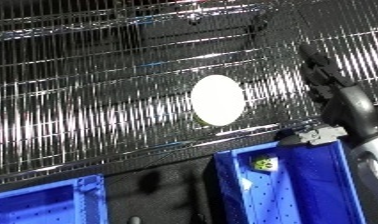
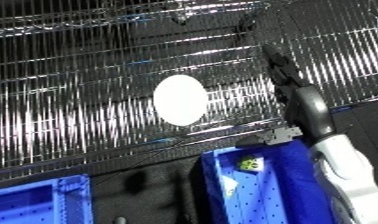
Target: Pick up the object and place it into the box
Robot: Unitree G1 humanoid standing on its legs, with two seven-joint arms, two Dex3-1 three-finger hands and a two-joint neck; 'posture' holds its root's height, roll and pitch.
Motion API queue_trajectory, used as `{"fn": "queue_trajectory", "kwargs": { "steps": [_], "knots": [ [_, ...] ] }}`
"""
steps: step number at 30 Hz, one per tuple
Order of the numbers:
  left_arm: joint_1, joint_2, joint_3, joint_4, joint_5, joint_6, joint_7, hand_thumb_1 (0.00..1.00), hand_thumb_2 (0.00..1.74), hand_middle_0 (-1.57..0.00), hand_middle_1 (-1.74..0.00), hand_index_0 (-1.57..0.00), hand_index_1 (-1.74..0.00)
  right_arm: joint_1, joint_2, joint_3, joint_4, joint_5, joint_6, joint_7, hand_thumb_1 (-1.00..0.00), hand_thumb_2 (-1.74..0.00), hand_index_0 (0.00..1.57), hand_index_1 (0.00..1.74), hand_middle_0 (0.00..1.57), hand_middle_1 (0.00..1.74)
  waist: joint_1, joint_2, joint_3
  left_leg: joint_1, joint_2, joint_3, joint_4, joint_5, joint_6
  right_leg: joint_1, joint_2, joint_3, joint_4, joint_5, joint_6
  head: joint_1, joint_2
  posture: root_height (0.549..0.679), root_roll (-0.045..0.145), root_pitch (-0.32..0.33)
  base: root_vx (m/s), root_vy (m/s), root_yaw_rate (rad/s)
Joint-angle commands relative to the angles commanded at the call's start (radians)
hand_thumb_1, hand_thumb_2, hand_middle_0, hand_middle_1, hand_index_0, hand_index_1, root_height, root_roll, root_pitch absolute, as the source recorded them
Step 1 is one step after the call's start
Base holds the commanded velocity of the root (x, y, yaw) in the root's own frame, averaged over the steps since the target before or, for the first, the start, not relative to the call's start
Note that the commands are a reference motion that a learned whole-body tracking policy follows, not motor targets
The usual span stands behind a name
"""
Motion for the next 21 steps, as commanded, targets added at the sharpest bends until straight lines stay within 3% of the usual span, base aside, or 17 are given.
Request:
{"fn": "queue_trajectory", "kwargs": {
  "steps": [21],
  "knots": [
    [0.011,-0.004,-0.047,-0.073,-0.016,-0.001,0.015,0.0,0.0,0.0,0.0,0.0,0.0,-0.14,0.061,0.079,0.119,-0.031,-0.008,0.036,0.0,0.0,0.0,0.0,0.0,0.0,0.039,0.043,0.0,-0.059,-0.018,-0.001,0.01,0.004,0.0039,-0.068,-0.015,-0.006,0.032,0.0,-0.0036,0.077,0.037,0.636,0.067,0.106,0.022,0.022,0.039]
  ]
}}
